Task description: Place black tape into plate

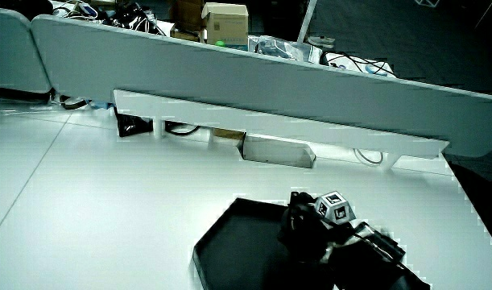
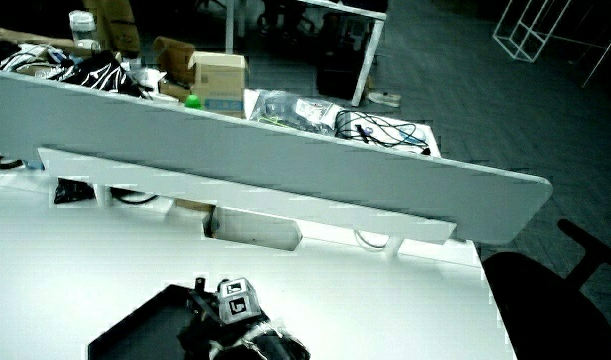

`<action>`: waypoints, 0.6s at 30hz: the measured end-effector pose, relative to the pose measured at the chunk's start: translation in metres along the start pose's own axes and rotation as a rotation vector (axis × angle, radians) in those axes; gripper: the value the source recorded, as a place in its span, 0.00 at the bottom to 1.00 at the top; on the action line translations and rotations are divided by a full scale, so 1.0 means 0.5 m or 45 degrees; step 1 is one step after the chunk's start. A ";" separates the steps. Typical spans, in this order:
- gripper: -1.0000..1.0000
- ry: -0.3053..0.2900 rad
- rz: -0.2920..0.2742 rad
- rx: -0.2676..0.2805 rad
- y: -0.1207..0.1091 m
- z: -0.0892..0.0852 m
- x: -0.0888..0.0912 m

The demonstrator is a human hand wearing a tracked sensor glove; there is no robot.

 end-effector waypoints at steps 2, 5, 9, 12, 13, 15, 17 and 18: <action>0.50 -0.017 0.030 -0.029 0.006 0.003 -0.007; 0.50 -0.052 -0.005 -0.070 0.027 -0.013 -0.014; 0.50 -0.075 0.030 -0.117 0.038 -0.027 -0.034; 0.50 -0.102 0.035 -0.152 0.043 -0.043 -0.045; 0.50 -0.121 0.031 -0.155 0.043 -0.046 -0.048; 0.50 -0.150 0.022 -0.188 0.044 -0.052 -0.052; 0.50 -0.175 0.031 -0.205 0.044 -0.057 -0.057; 0.50 -0.186 0.003 -0.222 0.047 -0.066 -0.057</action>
